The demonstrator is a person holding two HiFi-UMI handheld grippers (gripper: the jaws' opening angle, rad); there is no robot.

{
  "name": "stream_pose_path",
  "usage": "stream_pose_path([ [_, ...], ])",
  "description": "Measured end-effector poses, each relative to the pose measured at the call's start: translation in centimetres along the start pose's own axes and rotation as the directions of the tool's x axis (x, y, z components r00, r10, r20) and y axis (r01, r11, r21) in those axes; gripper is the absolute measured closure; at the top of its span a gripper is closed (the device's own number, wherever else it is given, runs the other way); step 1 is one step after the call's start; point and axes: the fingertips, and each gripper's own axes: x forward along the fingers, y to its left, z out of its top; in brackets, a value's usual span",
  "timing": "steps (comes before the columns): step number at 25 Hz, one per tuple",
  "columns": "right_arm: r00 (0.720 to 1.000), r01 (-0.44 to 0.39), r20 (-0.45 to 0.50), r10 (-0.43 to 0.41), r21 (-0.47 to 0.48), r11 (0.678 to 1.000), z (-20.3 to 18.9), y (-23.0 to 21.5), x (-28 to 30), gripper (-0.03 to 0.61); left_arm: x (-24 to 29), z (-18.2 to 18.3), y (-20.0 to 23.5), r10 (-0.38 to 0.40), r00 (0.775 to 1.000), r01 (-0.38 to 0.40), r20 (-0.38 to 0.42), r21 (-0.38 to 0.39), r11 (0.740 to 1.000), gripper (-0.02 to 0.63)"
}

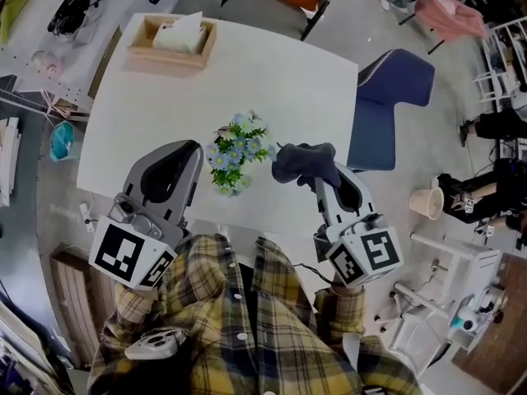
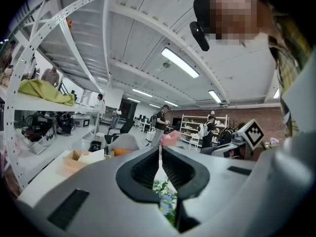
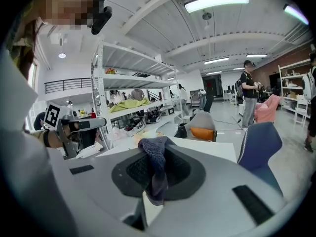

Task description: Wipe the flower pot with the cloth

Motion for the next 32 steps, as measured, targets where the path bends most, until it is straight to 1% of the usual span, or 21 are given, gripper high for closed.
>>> stream_pose_path([
  [6, 0.996, -0.009, -0.083, 0.012, 0.041, 0.999, -4.1, -0.1, 1.5, 0.563, -0.3, -5.2, 1.9, 0.027, 0.995, -0.031, -0.095, -0.04, 0.999, 0.601],
  [11, 0.99, -0.037, -0.131, 0.046, 0.068, 0.997, -7.2, 0.3, 3.1, 0.563, -0.4, -9.6, 3.0, 0.033, 0.986, -0.042, -0.165, -0.05, 0.998, 0.6],
  [14, 0.985, -0.06, -0.159, 0.072, 0.081, 0.995, -8.6, 0.8, 4.5, 0.563, -0.4, -12.4, 3.8, 0.037, 0.975, -0.053, -0.217, -0.065, 0.996, 0.572],
  [16, 0.982, -0.071, -0.171, 0.085, 0.09, 0.993, -9.5, 1.0, 5.3, 0.563, -0.4, -14.4, 4.3, 0.032, 0.968, -0.053, -0.247, -0.077, 0.996, 0.538],
  [19, 0.977, -0.083, -0.188, 0.101, 0.1, 0.992, -10.9, 1.2, 6.5, 0.563, -0.5, -17.0, 4.5, 0.008, 0.963, -0.036, -0.269, -0.099, 0.994, 0.491],
  [20, 0.975, -0.086, -0.193, 0.106, 0.107, 0.991, -11.3, 1.2, 6.8, 0.563, -0.6, -17.7, 4.5, -0.002, 0.962, -0.029, -0.275, -0.11, 0.994, 0.458],
  [22, 0.973, -0.09, -0.2, 0.115, 0.127, 0.988, -12.1, 1.0, 7.4, 0.563, -0.7, -19.1, 4.7, -0.018, 0.958, -0.017, -0.286, -0.119, 0.993, 0.417],
  [24, 0.971, -0.09, -0.206, 0.12, 0.149, 0.985, -12.9, 0.7, 8.0, 0.563, -0.6, -20.4, 4.6, -0.035, 0.954, 0.008, -0.299, -0.093, 0.996, 0.383],
  [26, 0.969, -0.092, -0.212, 0.126, 0.166, 0.982, -13.6, 0.3, 8.6, 0.563, -0.5, -21.7, 4.2, -0.066, 0.945, 0.051, -0.319, -0.053, 0.997, 0.356],
  [28, 0.967, -0.096, -0.215, 0.135, 0.181, 0.979, -14.1, 0.2, 9.2, 0.563, -0.1, -22.7, 3.6, -0.101, 0.937, 0.094, -0.334, -0.036, 0.995, 0.319],
  [29, 0.966, -0.098, -0.217, 0.138, 0.186, 0.978, -14.4, 0.2, 9.5, 0.563, 0.0, -23.1, 3.4, -0.116, 0.934, 0.111, -0.337, -0.034, 0.993, 0.276],
  [32, 0.963, -0.104, -0.226, 0.148, 0.195, 0.975, -15.2, 0.4, 10.1, 0.563, 0.6, -23.8, 2.8, -0.142, 0.932, 0.136, -0.332, -0.04, 0.99, 0.261],
])
